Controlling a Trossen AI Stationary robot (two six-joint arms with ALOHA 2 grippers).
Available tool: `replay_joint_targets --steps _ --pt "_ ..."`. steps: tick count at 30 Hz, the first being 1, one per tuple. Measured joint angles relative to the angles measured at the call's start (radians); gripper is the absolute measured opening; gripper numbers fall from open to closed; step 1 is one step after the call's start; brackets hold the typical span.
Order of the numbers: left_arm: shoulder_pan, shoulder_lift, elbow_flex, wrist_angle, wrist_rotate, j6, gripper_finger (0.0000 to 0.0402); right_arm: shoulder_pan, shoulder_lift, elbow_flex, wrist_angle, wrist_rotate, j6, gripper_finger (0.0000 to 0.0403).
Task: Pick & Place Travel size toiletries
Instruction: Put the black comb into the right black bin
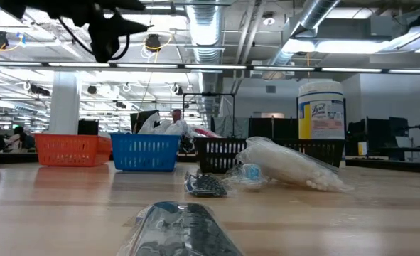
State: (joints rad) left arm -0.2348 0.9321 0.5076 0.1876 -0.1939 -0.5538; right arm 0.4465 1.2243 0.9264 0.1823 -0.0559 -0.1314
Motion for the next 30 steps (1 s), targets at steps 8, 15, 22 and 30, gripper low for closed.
replay_joint_targets --steps 8,15,22,30 --pt "-0.094 0.178 0.000 0.138 -0.007 0.007 0.0140 0.082 0.112 0.000 0.046 0.001 -0.010 0.0295" --pt "-0.142 0.347 0.000 0.219 -0.027 0.004 0.0140 0.088 0.196 0.059 0.049 0.004 0.005 0.0295" --pt "-0.234 0.438 0.000 0.389 -0.088 0.088 0.0140 0.094 0.240 0.072 -0.045 0.004 0.336 0.0295" --pt "-0.278 0.506 0.000 0.468 -0.158 -0.007 0.0140 0.163 0.369 0.070 -0.098 0.079 0.565 0.0295"
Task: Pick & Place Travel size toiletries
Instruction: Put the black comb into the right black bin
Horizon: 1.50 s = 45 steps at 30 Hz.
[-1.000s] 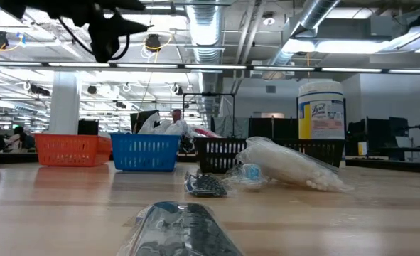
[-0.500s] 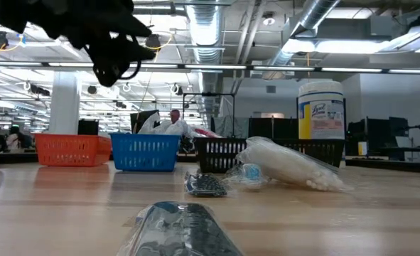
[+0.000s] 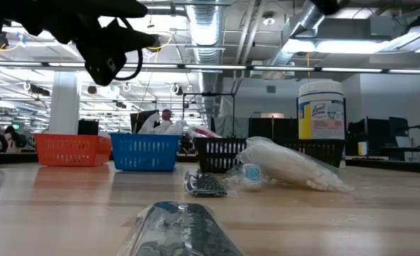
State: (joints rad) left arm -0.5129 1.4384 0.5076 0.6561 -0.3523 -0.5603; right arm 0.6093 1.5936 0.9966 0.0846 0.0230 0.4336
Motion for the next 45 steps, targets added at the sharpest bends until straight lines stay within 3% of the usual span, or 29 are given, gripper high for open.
replay_joint_targets --steps 6,9,16,19,27,35,45 --pt "-0.014 0.071 0.000 0.086 -0.052 -0.056 0.0140 0.018 0.081 0.001 0.021 0.018 0.138 0.0295" --pt "-0.014 0.121 0.000 0.168 -0.051 -0.049 0.0140 0.044 0.099 0.001 0.001 0.077 0.143 0.0295" --pt "-0.012 0.193 0.000 0.275 -0.097 0.053 0.0140 0.168 0.022 0.001 -0.236 0.598 0.219 0.0295" --pt "-0.010 0.200 0.003 0.274 -0.112 0.158 0.0140 0.200 0.004 0.001 -0.285 0.724 0.245 0.0295" --pt "-0.018 0.200 0.003 0.162 -0.111 0.370 0.0140 0.169 0.073 0.000 -0.317 0.731 0.240 0.0295" --pt "-0.034 0.200 0.003 0.088 -0.080 0.361 0.0140 0.086 0.178 0.000 -0.307 0.680 0.327 0.0295" --pt "-0.036 0.200 0.003 0.081 -0.073 0.317 0.0140 0.068 0.195 0.001 -0.287 0.623 0.347 0.0295"
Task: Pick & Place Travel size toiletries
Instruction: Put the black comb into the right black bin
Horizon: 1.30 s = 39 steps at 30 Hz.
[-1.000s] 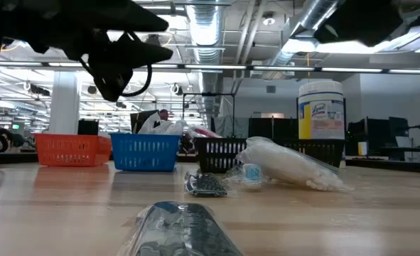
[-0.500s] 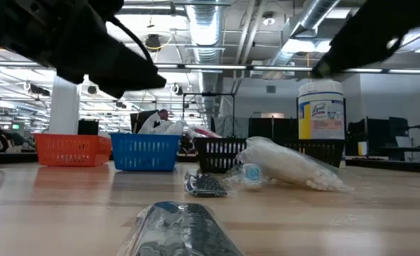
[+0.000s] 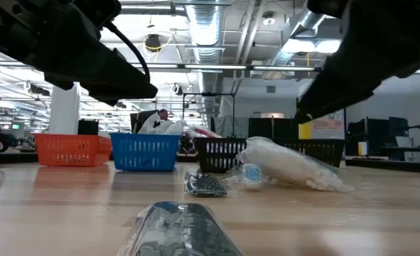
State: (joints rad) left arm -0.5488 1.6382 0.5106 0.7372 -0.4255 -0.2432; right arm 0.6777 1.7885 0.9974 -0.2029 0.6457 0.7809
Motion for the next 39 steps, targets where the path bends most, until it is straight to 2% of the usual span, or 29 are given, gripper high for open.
replay_joint_targets --steps 4,7,10,13,20,25,33,39 --pt "0.000 0.000 0.000 0.003 0.000 0.000 0.0140 0.011 0.000 0.000 -0.045 0.001 0.029 0.0295" --pt "0.000 0.000 0.000 0.003 0.000 0.000 0.0140 0.040 0.000 0.000 -0.038 0.066 0.011 0.0289" --pt "0.000 0.000 0.000 0.003 0.000 0.000 0.0140 0.073 0.000 0.000 -0.029 0.123 -0.018 0.0273" --pt "0.000 0.000 0.000 0.004 0.000 0.000 0.0140 0.089 0.000 0.000 -0.028 0.134 -0.021 0.0250" --pt "0.006 0.000 0.000 0.010 0.000 -0.001 0.0140 0.077 0.048 -0.001 0.082 0.008 -0.064 0.0191" --pt "0.006 0.000 0.000 0.013 0.000 -0.002 0.0140 0.045 0.090 0.000 0.125 -0.007 -0.075 0.0166" --pt "0.006 0.000 0.000 0.006 0.011 -0.008 0.0140 0.003 0.092 0.000 0.120 -0.022 -0.081 0.0157" --pt "0.004 -0.001 0.000 0.003 0.050 -0.009 0.0140 0.009 0.092 0.000 0.101 -0.052 -0.082 0.0173"
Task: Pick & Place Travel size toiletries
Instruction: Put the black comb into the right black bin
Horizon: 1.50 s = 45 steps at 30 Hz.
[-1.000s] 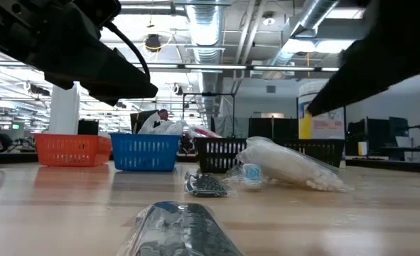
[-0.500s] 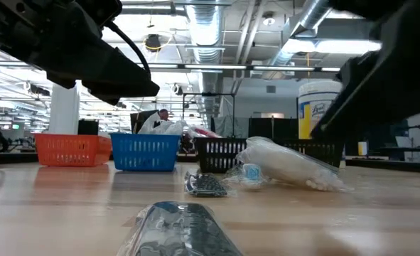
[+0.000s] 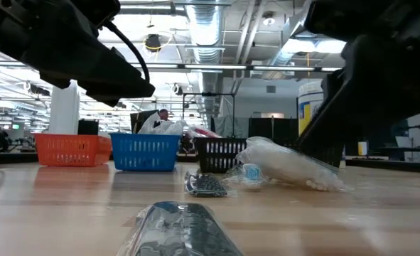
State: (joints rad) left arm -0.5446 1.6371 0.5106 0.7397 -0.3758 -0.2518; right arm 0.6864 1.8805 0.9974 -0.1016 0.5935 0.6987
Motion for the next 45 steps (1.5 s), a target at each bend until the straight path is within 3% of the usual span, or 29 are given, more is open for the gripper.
replay_joint_targets --steps 8,20,27,31,33,37,39,45 --pt "0.000 0.000 0.000 0.000 0.000 0.000 0.0140 -0.001 0.000 0.000 -0.014 -0.046 -0.002 0.0209" --pt "0.000 0.000 0.000 -0.004 0.045 -0.043 0.0140 -0.039 0.000 0.000 0.140 -0.063 0.000 0.0193" --pt "0.000 0.000 0.000 -0.006 0.217 -0.095 0.0140 -0.068 0.001 0.000 0.235 -0.253 -0.129 0.0181" --pt "-0.001 0.000 0.000 -0.006 0.228 -0.105 0.0140 -0.098 0.001 0.000 0.334 -0.435 -0.217 0.0172" --pt "-0.001 0.000 0.000 -0.007 0.227 -0.120 0.0140 -0.116 0.001 0.000 0.380 -0.459 -0.281 0.0165" --pt "-0.008 0.000 0.000 -0.007 0.225 -0.131 0.0140 -0.149 0.001 0.000 0.435 -0.444 -0.324 0.0146" --pt "-0.017 0.000 0.000 -0.007 0.226 -0.132 0.0140 -0.167 0.010 0.002 0.435 -0.498 -0.318 0.0127" --pt "-0.034 0.000 -0.001 -0.007 0.212 -0.155 0.0140 -0.201 0.136 0.088 0.389 -0.646 -0.299 0.0021"
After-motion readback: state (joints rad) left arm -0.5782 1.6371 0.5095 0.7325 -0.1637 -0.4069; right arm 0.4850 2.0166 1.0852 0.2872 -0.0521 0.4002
